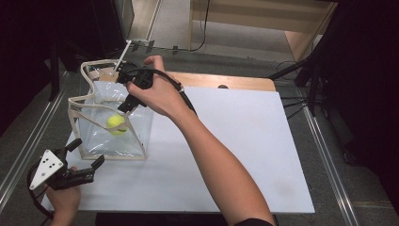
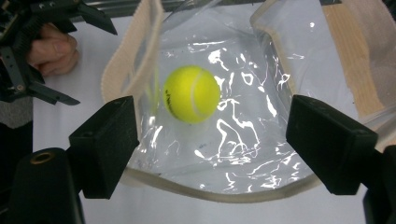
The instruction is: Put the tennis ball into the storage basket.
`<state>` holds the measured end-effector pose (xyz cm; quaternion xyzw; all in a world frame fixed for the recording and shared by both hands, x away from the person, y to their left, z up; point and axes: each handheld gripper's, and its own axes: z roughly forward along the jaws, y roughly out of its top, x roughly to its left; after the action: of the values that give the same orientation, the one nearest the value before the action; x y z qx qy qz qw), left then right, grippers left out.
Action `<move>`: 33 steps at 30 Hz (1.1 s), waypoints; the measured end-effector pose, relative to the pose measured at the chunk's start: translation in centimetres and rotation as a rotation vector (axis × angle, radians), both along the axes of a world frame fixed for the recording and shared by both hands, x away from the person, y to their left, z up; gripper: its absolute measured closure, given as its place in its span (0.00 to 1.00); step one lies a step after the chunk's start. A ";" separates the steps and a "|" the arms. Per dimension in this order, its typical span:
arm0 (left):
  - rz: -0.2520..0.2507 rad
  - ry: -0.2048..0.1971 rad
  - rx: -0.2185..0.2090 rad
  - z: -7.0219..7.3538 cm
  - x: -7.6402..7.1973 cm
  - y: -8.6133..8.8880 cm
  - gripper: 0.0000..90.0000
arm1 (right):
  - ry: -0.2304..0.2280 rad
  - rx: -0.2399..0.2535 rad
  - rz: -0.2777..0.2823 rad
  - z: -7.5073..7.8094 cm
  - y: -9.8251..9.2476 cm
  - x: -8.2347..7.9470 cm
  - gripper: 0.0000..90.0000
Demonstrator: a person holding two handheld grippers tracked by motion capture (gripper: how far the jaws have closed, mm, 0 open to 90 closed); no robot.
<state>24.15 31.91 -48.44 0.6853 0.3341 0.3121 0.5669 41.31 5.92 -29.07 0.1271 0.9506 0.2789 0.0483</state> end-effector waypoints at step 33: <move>-0.001 0.000 0.000 0.0 0.0 -0.1 0.06 | -0.010 0.081 -0.118 -1.0 -5.4 -1.2 0.00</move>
<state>24.16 31.77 -48.48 0.6854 0.3339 0.3120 0.5669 40.14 0.48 -30.11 0.1835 0.9291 0.3145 0.0645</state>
